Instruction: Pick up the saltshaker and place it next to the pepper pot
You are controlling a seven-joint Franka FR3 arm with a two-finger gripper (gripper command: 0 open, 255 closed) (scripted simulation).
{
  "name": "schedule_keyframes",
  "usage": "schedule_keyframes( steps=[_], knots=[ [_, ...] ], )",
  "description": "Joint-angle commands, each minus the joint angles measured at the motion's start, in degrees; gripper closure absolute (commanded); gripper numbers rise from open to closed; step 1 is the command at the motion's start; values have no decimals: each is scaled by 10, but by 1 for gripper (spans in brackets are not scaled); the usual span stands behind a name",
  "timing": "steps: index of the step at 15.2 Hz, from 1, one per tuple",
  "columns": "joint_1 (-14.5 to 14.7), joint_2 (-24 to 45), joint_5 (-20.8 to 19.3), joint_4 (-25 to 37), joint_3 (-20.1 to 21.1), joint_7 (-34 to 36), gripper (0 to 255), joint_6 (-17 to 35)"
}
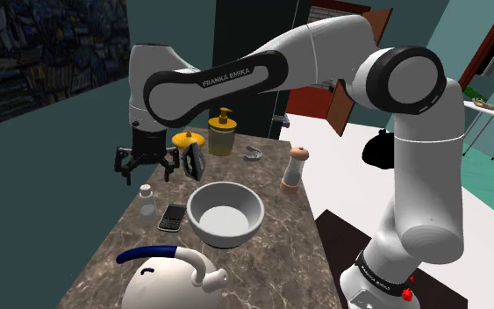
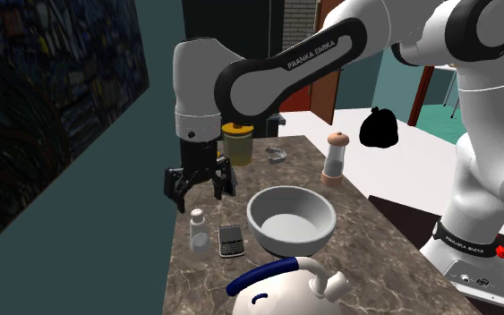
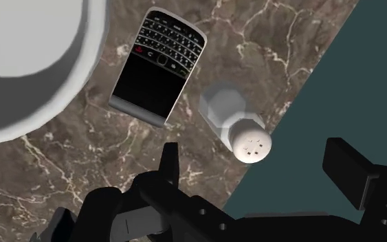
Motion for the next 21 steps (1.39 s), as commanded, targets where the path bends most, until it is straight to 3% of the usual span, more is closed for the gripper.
schedule_keyframes(
  steps=[1, 6, 14, 15, 21],
  knots=[
    [4, 13, -5, 4, -2, 5, 0, 8],
    [9, 32, -13, -12, -6, 10, 0, 42],
    [9, 32, -13, -12, -6, 10, 0, 42],
    [9, 32, -13, -12, -6, 10, 255, 42],
    [9, 32, -13, -12, -6, 9, 255, 42]
  ],
)
